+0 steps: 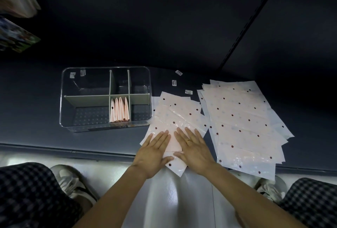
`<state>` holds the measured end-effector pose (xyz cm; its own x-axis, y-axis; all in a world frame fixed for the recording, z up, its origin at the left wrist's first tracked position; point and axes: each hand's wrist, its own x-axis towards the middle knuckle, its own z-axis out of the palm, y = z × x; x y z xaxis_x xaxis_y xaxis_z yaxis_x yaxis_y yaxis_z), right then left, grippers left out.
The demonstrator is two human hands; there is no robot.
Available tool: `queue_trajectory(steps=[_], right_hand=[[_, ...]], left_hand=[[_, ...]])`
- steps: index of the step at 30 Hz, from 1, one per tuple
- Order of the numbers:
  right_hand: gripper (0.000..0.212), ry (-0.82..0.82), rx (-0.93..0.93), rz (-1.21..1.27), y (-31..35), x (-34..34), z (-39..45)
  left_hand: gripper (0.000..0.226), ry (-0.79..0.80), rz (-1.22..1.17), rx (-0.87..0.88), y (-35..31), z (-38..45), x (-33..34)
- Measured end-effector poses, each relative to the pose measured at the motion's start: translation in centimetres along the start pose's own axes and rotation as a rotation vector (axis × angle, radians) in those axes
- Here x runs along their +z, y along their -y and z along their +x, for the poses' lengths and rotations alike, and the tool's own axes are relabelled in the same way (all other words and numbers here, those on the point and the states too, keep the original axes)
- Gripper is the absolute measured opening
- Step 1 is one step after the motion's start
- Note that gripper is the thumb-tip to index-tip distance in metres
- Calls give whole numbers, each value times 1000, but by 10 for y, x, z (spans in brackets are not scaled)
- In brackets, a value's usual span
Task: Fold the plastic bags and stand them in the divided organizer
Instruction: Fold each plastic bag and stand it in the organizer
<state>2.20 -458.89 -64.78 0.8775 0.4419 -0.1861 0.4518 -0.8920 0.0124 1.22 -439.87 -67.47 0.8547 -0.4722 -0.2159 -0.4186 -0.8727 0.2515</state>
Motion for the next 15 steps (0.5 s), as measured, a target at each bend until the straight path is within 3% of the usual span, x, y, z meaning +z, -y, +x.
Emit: queue_trajectory(steps=[4,7,9,12,15], right_hand=[[34,-274,-181,-57,3,-6,1],[20,-315,-213,-44,6,-11,5],[19,-375,-149,51,4,-18,9],[6,-412,100,405,2,-37,16],[20,-437,325,655,3,-53,22]], left_hand=[[65,-45,-78,-5,0,2,-5],[60,-63,-131,-17,-1,4,-12],[51,-114,-263,-73,-2,6,-20],[22,-310,-521,-241,-4,14,-43],[13,-371,-784,-360,-9,19,-65]])
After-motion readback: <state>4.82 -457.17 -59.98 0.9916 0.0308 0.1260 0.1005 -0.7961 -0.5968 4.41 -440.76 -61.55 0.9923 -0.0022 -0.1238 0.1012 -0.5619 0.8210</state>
